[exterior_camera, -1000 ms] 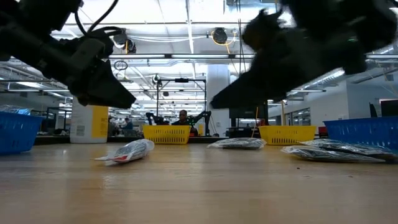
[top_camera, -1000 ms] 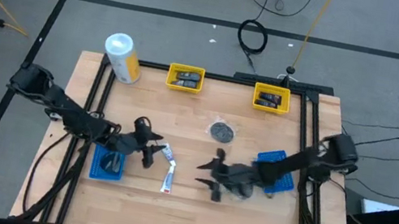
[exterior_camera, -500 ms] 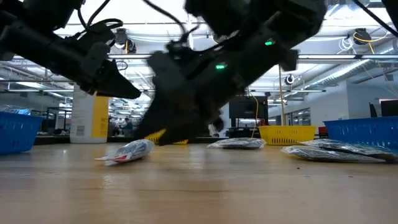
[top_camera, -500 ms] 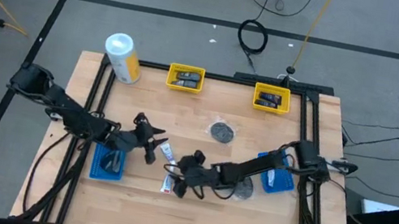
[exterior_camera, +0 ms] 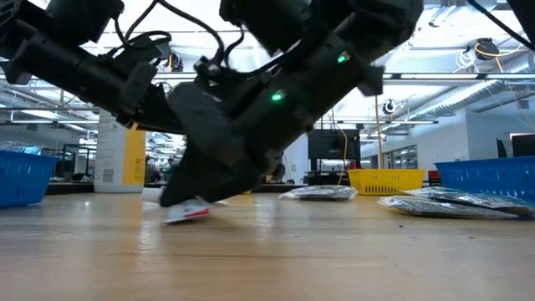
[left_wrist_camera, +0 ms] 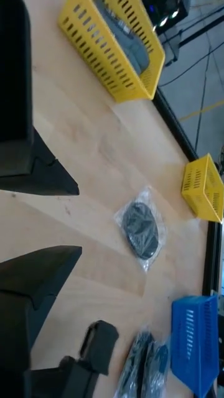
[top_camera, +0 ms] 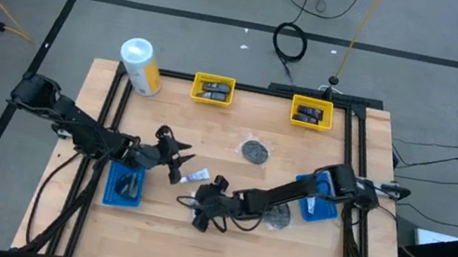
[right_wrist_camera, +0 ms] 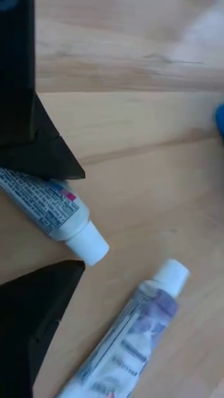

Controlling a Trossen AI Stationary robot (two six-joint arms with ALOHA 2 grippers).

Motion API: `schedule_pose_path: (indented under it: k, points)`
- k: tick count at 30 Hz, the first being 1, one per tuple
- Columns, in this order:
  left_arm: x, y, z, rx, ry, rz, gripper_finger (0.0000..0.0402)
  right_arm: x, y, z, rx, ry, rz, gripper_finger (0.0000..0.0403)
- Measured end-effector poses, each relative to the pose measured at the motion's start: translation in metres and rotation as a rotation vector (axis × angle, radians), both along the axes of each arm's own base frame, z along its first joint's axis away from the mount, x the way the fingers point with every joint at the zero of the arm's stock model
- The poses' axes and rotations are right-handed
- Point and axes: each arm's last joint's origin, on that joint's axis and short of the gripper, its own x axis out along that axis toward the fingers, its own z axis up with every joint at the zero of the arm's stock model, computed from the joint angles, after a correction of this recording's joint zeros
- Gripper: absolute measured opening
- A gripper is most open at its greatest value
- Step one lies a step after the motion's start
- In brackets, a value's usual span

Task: Pick & Place Travel size toiletries
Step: Put the white toothpaste into the right blue bin

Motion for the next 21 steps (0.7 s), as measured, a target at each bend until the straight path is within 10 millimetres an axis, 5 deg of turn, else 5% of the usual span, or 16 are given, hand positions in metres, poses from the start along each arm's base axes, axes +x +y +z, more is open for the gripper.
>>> schedule_pose_path:
  k: [10, 21]
  points:
    - [-0.001, -0.007, -0.001, -0.041, -0.006, -0.027, 0.0116, -0.018, 0.002, 0.024, -0.144, 0.15, 0.131, 0.0143]
    - [-0.005, -0.018, -0.003, -0.1, -0.006, -0.051, 0.012, -0.068, 0.014, 0.071, -0.246, 0.406, 0.24, 0.0089]
